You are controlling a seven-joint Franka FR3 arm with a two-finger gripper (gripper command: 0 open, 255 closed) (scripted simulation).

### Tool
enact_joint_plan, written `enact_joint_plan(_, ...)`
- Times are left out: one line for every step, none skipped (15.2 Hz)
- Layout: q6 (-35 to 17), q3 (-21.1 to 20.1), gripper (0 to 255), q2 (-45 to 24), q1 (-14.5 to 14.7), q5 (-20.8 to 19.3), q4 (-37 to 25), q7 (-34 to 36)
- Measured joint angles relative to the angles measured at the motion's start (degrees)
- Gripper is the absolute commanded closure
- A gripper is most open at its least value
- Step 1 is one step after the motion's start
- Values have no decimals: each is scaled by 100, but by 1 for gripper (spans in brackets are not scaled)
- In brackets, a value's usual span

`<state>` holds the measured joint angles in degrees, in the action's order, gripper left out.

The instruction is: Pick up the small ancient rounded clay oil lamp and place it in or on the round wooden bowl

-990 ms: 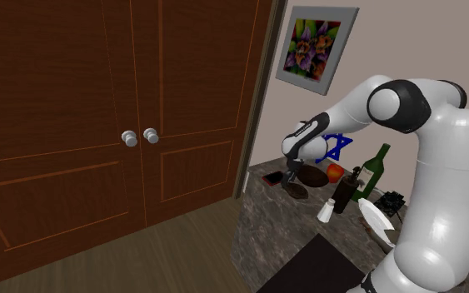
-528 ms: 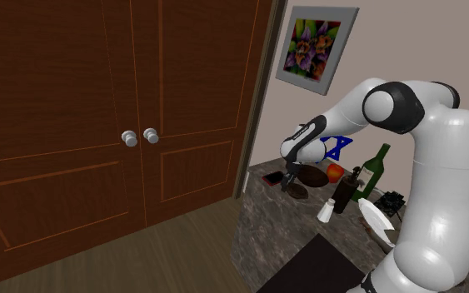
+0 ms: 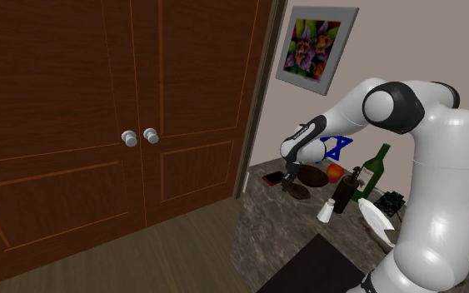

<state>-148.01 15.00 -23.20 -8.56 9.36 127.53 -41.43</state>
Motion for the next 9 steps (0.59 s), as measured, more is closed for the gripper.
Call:
enact_joint_plan(0, 0, 255, 1, 0, 0, 0, 0)
enact_joint_plan(1, 0, 255, 1, 0, 0, 1, 0)
enact_joint_plan(0, 0, 255, 0, 0, 0, 0, 0)
enact_joint_plan(1, 0, 255, 0, 0, 0, 0, 0)
enact_joint_plan(-1, 0, 255, 1, 0, 0, 1, 0)
enact_joint_plan(26, 11, 255, 34, 9, -15, 10, 12)
enact_joint_plan(68, 25, 255, 76, 19, -36, 11, 24)
enact_joint_plan(130, 48, 255, 147, 33, -67, 19, 43)
enact_joint_plan(185, 68, 255, 204, 40, -94, 19, 53)
